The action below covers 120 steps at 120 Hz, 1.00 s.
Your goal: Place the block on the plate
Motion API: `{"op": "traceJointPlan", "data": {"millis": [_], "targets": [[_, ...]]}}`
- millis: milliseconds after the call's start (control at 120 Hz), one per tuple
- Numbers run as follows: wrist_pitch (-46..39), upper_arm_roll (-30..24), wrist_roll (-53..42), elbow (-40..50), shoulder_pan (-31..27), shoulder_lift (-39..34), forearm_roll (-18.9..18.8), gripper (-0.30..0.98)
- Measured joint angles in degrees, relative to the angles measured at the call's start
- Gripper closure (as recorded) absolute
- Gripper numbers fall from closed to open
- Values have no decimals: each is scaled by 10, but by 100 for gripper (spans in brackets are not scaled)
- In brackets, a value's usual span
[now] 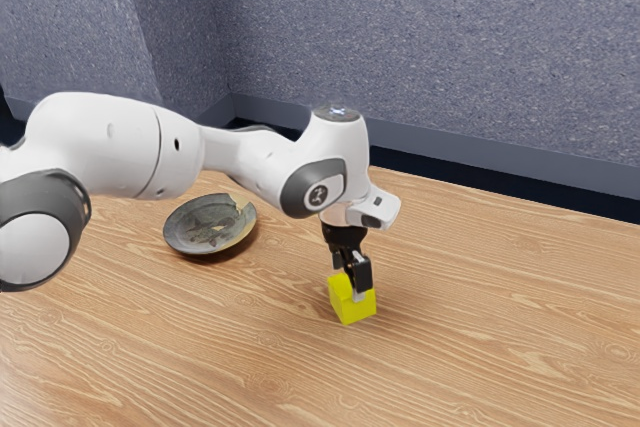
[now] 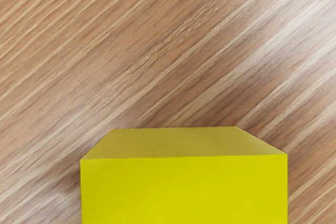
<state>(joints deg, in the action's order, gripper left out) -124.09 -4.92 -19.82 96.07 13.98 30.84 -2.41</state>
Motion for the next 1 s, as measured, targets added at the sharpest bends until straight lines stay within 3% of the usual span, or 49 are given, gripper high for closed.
{"op": "traceJointPlan", "data": {"millis": [433,758,1000], "targets": [[-6,0,-18,-13,3,31,0,0],[-9,0,-24,-22,5,44,1,24],[-10,0,-25,-22,6,43,0,24]]}}
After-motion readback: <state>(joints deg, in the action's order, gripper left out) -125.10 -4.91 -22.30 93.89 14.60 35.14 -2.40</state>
